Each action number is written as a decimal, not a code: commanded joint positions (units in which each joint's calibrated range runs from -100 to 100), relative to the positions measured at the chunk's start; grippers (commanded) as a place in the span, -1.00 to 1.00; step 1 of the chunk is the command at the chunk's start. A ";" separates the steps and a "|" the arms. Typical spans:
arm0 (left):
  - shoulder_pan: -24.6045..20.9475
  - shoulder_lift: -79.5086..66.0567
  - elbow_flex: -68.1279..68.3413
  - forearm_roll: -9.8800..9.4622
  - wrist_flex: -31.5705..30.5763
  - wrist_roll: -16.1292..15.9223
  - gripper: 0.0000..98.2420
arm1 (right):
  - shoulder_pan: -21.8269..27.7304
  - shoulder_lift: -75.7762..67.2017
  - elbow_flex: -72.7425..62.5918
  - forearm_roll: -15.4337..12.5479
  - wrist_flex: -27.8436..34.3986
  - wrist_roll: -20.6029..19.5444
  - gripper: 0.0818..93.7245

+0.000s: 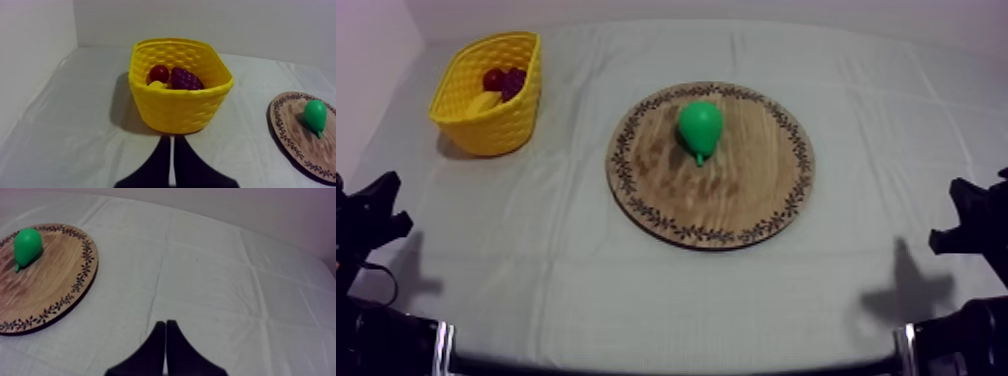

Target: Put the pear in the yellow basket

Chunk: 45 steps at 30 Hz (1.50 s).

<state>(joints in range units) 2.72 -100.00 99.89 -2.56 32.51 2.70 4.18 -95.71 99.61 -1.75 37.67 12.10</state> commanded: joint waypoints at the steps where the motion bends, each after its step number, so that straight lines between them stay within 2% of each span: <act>1: 0.04 0.00 0.00 0.04 -0.06 -0.02 -1.00 | 0.03 -0.05 0.05 0.02 -0.01 -0.01 -0.99; 4: 0.68 0.45 -0.40 -0.84 -0.95 0.46 -1.00 | 0.03 -0.05 0.05 0.02 -0.01 -0.01 -0.99; 8: 2.56 3.93 -2.32 -5.41 -2.74 4.63 -1.00 | 0.03 -0.05 0.05 0.02 -0.01 -0.01 -0.99; 10: 3.10 6.55 -4.54 -6.74 -3.37 5.83 -1.00 | 0.05 -0.05 0.05 0.02 -0.01 0.00 -0.99; 16: 4.89 16.20 -14.60 -8.60 -3.51 6.61 -1.00 | 0.10 -0.05 0.05 0.02 -0.01 0.00 -0.99; 23: 7.73 30.57 -29.28 -9.23 -1.18 4.21 -1.00 | 0.11 -0.05 0.05 0.02 -0.01 -0.01 -0.99; 31: 10.95 48.65 -44.44 -9.14 0.13 2.89 -1.00 | 0.11 -0.05 0.05 0.02 -0.01 -0.01 -0.99; 39: 14.63 64.32 -60.27 -9.05 0.53 3.26 -1.00 | 0.11 -0.05 0.05 0.02 -0.01 -0.01 -0.99; 45: 18.96 72.22 -71.30 -9.12 4.93 3.70 -1.00 | 0.11 -0.05 0.05 0.02 -0.01 -0.01 -0.99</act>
<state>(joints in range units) 20.28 -30.89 33.43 -11.62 36.45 6.19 4.29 -95.71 99.61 -1.75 37.65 12.10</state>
